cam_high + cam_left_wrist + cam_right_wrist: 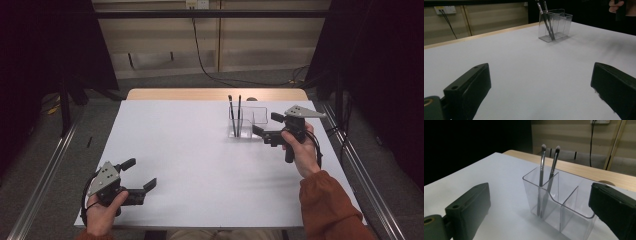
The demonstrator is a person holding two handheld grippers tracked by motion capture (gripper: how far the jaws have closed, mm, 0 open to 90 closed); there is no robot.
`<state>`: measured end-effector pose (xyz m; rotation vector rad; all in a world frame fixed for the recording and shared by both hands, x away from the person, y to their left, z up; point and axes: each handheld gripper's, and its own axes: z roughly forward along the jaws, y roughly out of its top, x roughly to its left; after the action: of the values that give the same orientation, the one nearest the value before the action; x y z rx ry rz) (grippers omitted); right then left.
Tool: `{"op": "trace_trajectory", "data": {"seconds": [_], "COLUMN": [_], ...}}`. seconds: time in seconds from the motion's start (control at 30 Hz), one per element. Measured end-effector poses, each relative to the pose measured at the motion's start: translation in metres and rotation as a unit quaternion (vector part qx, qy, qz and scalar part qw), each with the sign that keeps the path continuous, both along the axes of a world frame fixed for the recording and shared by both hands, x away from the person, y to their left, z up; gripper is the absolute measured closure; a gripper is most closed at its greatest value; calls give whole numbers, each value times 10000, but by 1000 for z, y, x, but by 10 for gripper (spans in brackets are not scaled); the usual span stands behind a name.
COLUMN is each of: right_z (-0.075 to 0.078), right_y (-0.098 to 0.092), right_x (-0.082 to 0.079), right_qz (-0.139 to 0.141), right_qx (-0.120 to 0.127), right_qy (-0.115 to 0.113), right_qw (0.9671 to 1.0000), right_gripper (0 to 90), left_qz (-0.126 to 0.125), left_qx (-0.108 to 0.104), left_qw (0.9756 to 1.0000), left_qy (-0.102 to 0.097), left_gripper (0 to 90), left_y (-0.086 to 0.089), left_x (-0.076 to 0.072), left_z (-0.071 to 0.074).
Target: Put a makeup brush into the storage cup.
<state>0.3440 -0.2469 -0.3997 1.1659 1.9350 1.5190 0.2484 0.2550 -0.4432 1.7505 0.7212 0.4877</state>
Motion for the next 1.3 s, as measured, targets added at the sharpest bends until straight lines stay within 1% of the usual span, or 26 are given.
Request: {"op": "trace_trajectory", "data": {"seconds": [0.03,0.1,0.13,0.2,0.23,0.3,0.33,0.37,0.43,0.53,0.6,0.73,0.77,0.87,0.9,0.97,1.03,1.17,1.3], "right_z": [-1,-2,-3,-4,-5,-7,-8,-9,-11,-13,-13,-14,-15,-16,-17,-19,-21,-23,-27], "right_y": [-1,-3,-4,-7,-8,-11,-12,-13,-14,-15,-15,-18,-19,-22,-23,-26,-30,-35,-40], "right_x": [-2,-6,-8,-13,-15,-19,-21,-23,-27,-33,-36,-43,-46,-53,-55,-59,-62,-68,-77], "right_qz": [13,18,8,-45,-56,-78,-102,-102,-125,-111,-122,-134,-173,-155,-150,-140,-186,-273,-326], "right_qx": [27,-16,6,-8,-66,-45,-72,-75,-43,-104,-87,-142,-126,-93,-43,-10,7,-46,-83], "right_qy": [18,24,35,-26,-34,-39,-50,-96,-95,-124,-134,-141,-150,-132,-130,-117,-116,-92,-146], "right_qw": [10000,10000,10000,10000,10000,10000,9999,9999,9999,9998,9998,9997,9997,9997,9998,9998,9998,9996,9993], "right_gripper": [36,35,35,35,34,35,38,43,40,35,33,32,32,29,24,37,35,26,19], "left_qz": [-7,-2,3,15,4,11,12,12,14,33,26,43,42,40,38,35,23,32,29], "left_qx": [5,-1,-3,-5,1,-28,-40,-38,-8,-25,-14,-14,-9,-2,-1,13,-11,-77,-50], "left_qw": [10000,10000,10000,10000,10000,10000,10000,10000,10000,10000,10000,10000,10000,10000,10000,10000,10000,10000,10000], "left_qy": [-1,-14,-8,-10,-8,-13,-15,-14,-15,-28,-22,-28,-32,-45,-45,-56,-49,-55,-80], "left_gripper": [29,29,29,29,29,31,32,32,32,31,32,31,31,31,31,31,31,32,32], "left_y": [0,0,0,1,1,1,1,1,1,1,1,2,2,2,2,2,2,1,1], "left_x": [0,0,0,0,0,-1,-1,-1,-1,-1,-1,-1,-1,-1,-1,-1,-1,-2,-3], "left_z": [0,0,0,0,1,1,1,1,1,1,1,1,1,2,2,2,2,2,3]}}
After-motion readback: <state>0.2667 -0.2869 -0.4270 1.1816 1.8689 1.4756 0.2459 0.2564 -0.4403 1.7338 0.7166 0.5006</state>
